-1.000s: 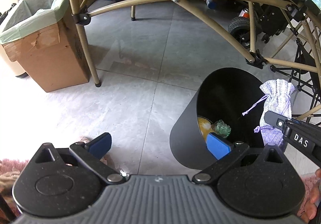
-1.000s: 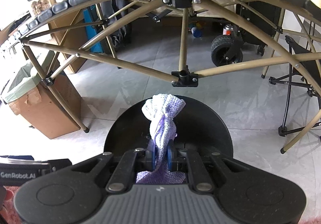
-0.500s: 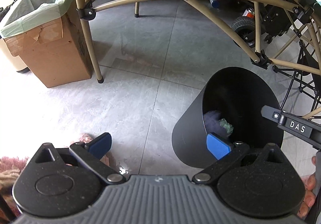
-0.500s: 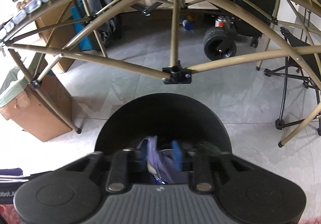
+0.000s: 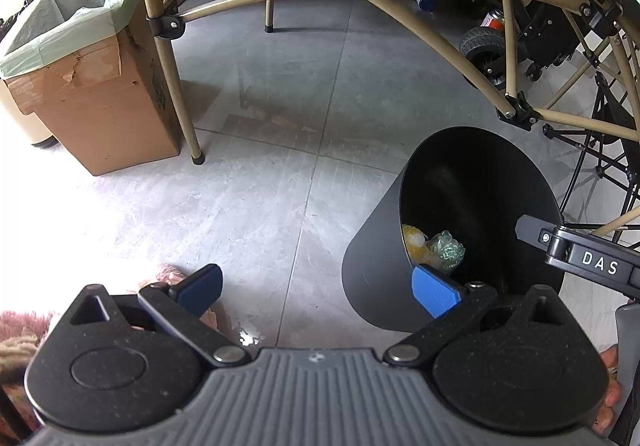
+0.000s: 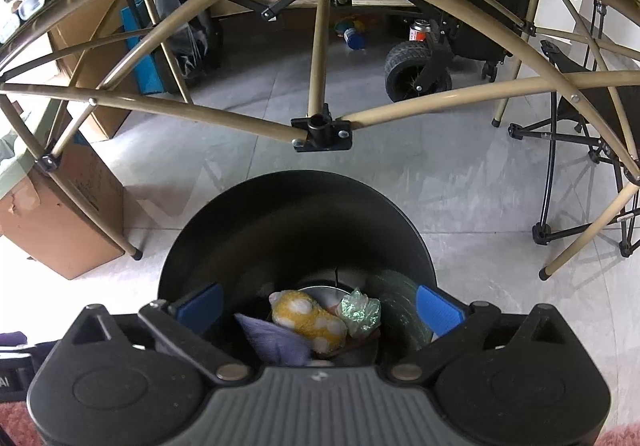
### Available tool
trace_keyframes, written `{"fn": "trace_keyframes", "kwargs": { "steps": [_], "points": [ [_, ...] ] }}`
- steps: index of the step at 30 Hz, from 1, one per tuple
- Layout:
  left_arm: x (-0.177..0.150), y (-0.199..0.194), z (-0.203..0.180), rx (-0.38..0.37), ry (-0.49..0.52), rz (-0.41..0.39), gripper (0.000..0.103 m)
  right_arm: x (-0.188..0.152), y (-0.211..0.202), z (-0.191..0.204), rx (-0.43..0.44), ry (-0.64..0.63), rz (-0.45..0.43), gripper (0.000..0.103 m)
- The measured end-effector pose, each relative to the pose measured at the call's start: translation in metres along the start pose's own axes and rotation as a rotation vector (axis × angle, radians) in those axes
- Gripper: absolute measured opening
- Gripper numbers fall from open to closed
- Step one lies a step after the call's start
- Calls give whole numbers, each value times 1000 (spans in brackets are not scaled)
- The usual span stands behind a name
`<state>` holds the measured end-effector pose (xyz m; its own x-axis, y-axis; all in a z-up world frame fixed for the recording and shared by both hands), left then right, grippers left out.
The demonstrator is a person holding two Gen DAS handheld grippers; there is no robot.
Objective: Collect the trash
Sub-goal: 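Raise both tools from the bin back over the table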
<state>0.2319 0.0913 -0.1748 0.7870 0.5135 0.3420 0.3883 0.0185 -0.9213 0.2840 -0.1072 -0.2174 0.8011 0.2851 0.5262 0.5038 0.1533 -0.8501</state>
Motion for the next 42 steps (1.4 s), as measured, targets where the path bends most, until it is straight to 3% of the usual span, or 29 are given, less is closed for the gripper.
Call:
{"fn": "trace_keyframes", "kwargs": {
  "steps": [14,25,42],
  "points": [
    [-2,-4,-1,4,11,-30,103,-1,-10,1,7,-3,-19,103],
    [1,-30,-2,-28,-13,-138,103,5,-51,-1,24,-5,-118,103],
    [5,-95,-43,-135,57,-327,103,31,-149,-31,-19,-16,-418,103]
  ]
}}
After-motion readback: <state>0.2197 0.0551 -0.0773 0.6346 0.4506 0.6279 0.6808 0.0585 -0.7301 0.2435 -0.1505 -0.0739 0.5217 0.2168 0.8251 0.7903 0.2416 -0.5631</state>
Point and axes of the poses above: each gripper's, at about its wrist camera, not at the fingertips, and y roughly the way its jaws point, z to its left, x to its top, the point moved 2 cm from there along y, roughly the way its jaws point, and after that the axes turned 12 degrees about -y, right-handed, at the moved point
